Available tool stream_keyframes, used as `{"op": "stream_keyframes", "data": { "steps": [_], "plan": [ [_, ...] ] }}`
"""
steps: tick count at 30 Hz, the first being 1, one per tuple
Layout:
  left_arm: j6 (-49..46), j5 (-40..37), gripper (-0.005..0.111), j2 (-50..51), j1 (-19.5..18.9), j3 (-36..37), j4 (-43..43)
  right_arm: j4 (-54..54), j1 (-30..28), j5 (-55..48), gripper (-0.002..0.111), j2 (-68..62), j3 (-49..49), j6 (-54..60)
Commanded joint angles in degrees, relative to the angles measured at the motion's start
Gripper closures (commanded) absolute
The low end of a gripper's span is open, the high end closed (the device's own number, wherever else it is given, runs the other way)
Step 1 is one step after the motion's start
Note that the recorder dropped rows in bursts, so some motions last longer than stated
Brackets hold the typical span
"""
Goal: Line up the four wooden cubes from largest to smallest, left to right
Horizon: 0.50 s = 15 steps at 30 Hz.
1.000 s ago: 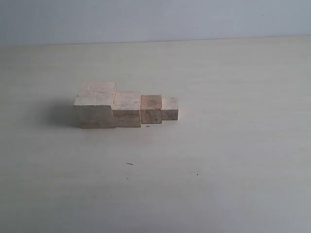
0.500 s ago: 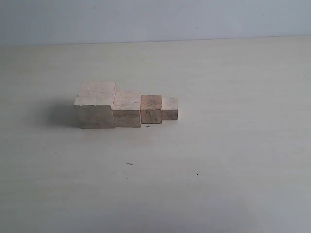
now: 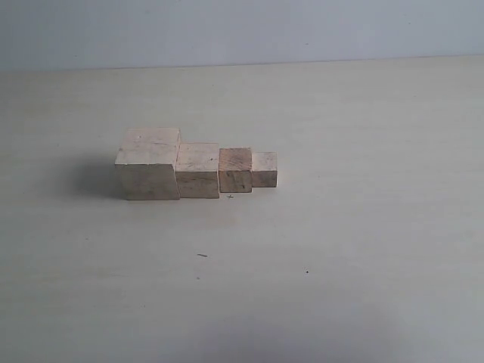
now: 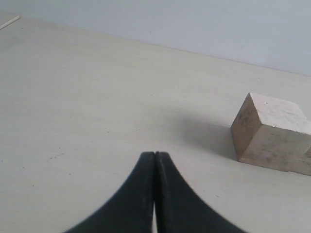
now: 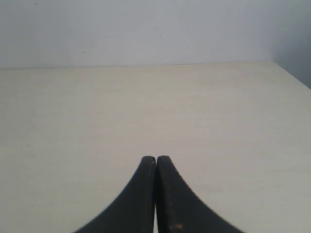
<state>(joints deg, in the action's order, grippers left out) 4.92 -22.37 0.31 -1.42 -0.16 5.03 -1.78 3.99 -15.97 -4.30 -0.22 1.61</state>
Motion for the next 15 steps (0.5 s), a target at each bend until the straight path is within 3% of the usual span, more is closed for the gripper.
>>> {"op": "stream_keyframes", "data": {
  "steps": [1,15],
  "plan": [
    [-0.17,0.68,0.107,-0.31,0.34,0.16,-0.01,0.75,0.33,0.63,0.108,1.45,0.22,-0.21],
    [-0.17,0.68,0.107,-0.31,0.34,0.16,-0.01,1.15,0.22,-3.49,0.108,4.30,0.22,-0.11]
  ]
}}
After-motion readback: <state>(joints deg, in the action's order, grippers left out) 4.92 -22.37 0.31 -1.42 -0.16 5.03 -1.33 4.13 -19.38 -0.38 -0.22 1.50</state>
